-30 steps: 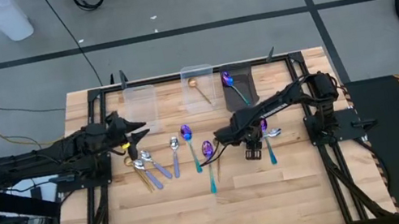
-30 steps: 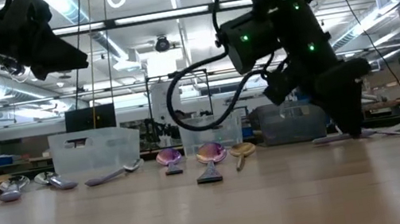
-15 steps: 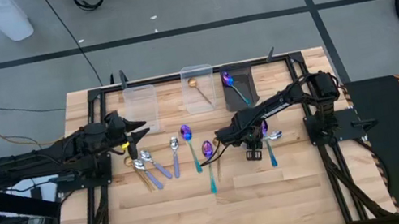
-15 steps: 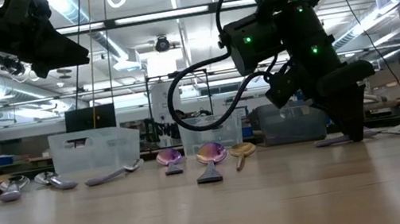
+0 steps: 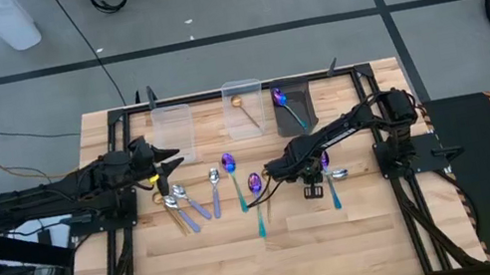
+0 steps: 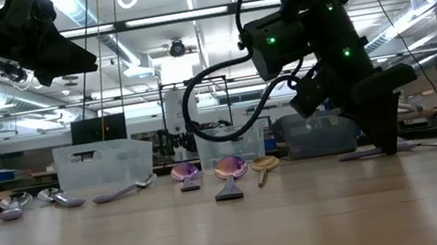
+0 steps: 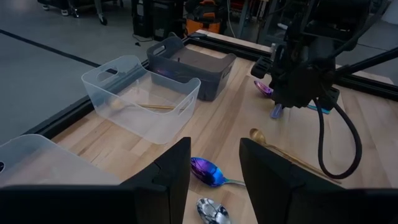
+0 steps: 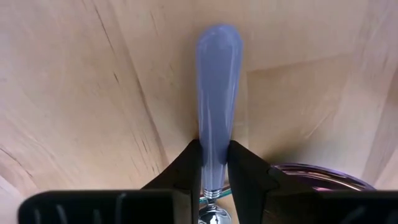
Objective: Sort silverware by color (type)
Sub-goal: Put the purple spoon into the left transparent bin
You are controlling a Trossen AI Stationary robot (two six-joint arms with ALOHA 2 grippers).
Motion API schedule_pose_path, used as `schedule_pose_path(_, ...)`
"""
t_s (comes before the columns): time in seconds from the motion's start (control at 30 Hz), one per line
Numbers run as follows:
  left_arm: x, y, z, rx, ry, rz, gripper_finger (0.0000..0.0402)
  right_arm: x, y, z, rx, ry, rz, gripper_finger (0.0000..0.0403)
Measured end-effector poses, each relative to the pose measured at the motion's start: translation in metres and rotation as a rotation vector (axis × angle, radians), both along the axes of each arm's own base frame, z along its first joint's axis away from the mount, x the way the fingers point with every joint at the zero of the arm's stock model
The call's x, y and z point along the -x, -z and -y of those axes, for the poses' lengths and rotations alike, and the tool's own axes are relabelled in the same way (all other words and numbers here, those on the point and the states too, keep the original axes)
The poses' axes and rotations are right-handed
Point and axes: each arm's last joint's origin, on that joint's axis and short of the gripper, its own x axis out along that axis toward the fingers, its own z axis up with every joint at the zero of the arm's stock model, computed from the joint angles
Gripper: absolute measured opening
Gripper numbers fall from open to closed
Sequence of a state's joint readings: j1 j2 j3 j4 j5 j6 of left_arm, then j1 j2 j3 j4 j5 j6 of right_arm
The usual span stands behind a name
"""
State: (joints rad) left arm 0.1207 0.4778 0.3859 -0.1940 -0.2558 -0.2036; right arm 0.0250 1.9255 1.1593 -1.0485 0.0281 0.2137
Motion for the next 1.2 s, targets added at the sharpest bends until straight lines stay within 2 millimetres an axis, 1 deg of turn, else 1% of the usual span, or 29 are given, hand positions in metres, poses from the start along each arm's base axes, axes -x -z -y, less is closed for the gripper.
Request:
schedule_pose_path(0.23, 0.0, 0.0, 0.0, -0.002, 0.001, 0.0, 0.0146, -0.01, -0.011, 0.001, 0.035, -0.013, 0.023, 0.0072)
schedule_pose_path(0.8, 0.0, 0.002, 0.001, -0.006, 0.027, -0.022, 0.0146, -0.023, -0.038, 0.001, 0.039, -0.016, 0.042, 0.0071)
schedule_pose_path(0.87, 0.0, 0.002, 0.001, 0.0, 0.053, -0.029, 0.0146, -0.025, -0.04, 0.001, 0.039, -0.013, 0.048, 0.0071)
schedule_pose_path(0.93, 0.0, 0.003, 0.003, -0.01, 0.126, -0.047, 0.0146, -0.027, -0.044, 0.003, 0.043, 0.014, 0.058, 0.0071)
schedule_pose_path(1.03, -0.001, 0.008, 0.007, -0.019, 0.271, -0.105, 0.0146, -0.033, -0.052, 0.01, 0.028, 0.116, 0.093, 0.0072)
schedule_pose_path(1.2, -0.009, 0.013, 0.015, -0.068, 0.364, -0.158, 0.0146, -0.046, -0.066, 0.022, -0.01, 0.255, 0.193, 0.0074)
